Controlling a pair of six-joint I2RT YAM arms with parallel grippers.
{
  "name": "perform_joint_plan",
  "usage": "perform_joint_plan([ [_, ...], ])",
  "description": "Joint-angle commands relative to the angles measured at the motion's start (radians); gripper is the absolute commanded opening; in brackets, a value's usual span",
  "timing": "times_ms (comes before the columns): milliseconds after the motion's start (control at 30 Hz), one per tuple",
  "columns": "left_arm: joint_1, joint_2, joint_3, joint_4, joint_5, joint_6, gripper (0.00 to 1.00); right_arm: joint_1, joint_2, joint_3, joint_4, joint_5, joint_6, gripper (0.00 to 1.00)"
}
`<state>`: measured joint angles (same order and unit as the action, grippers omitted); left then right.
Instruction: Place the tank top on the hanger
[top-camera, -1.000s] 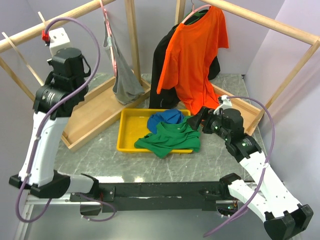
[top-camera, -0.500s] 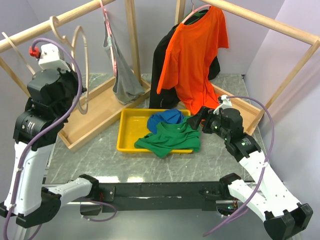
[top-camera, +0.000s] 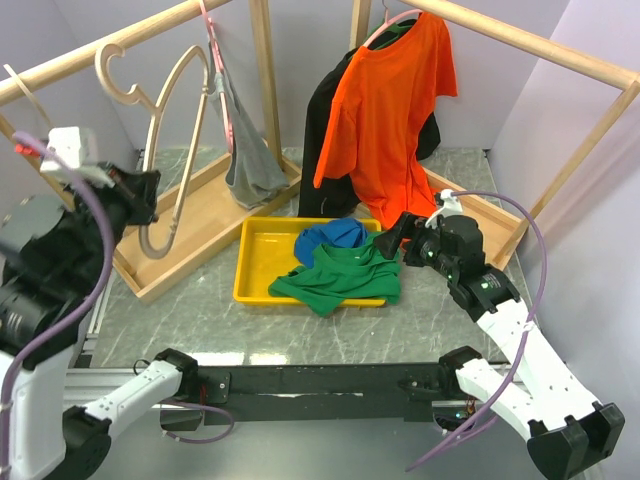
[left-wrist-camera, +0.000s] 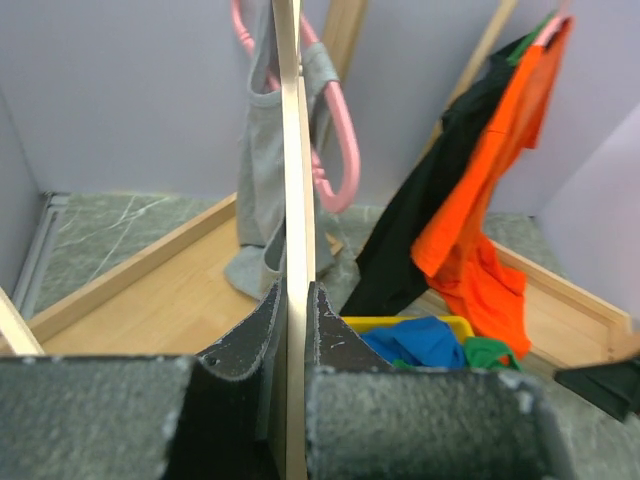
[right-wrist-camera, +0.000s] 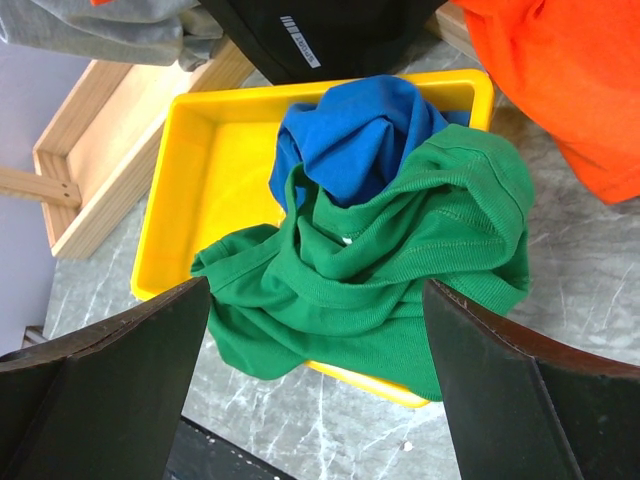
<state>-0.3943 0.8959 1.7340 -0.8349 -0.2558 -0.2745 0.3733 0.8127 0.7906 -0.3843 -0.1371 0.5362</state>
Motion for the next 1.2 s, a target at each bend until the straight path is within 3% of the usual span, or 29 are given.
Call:
perform_joint_plan([
  [0,-0.003,-0.069,-0.028,0.083,0.111,0.014,0.01,0.004,0.013,0.009,0.022,0.016,-0.019,0.94],
  [200,-0.003,-0.117,-0.067,0.183,0.274,0.038,0.01,0.004,0.016,0.002,0.018,0.031,-0.019,0.95],
  [333,-0.003,-0.055,-0.054,0.215,0.527,0.028,0.01,0.004,0.008,-0.011,0.007,0.06,-0.022,0.95],
  [367,-0.003,-0.011,-0.05,0.217,0.644,0.018,0.01,0.004,0.006,-0.016,0.007,0.077,-0.022,0.94],
  [467,-0.003,0.05,-0.082,0.241,0.742,-0.012,0.01,0.004,0.008,-0.042,0.004,0.1,-0.021,0.94],
  [667,-0.067,0.044,-0.269,0.33,0.751,-0.038,0.01,0.003,-0.013,-0.103,0.01,0.168,-0.005,0.89],
  [833,-0.273,0.063,-0.349,0.301,0.555,-0.003,0.01,0.003,-0.001,-0.171,0.077,0.234,0.021,0.8],
  [933,-0.333,0.064,-0.395,0.287,0.492,-0.002,0.01,0.001,0.026,-0.201,0.16,0.229,0.036,0.71],
  [1033,-0.359,0.055,-0.433,0.261,0.448,0.001,0.01,-0.002,0.058,-0.228,0.232,0.243,0.05,0.61],
  [1167,-0.37,0.051,-0.453,0.2,0.402,0.014,0.01,-0.01,0.088,-0.258,0.306,0.267,0.067,0.57],
])
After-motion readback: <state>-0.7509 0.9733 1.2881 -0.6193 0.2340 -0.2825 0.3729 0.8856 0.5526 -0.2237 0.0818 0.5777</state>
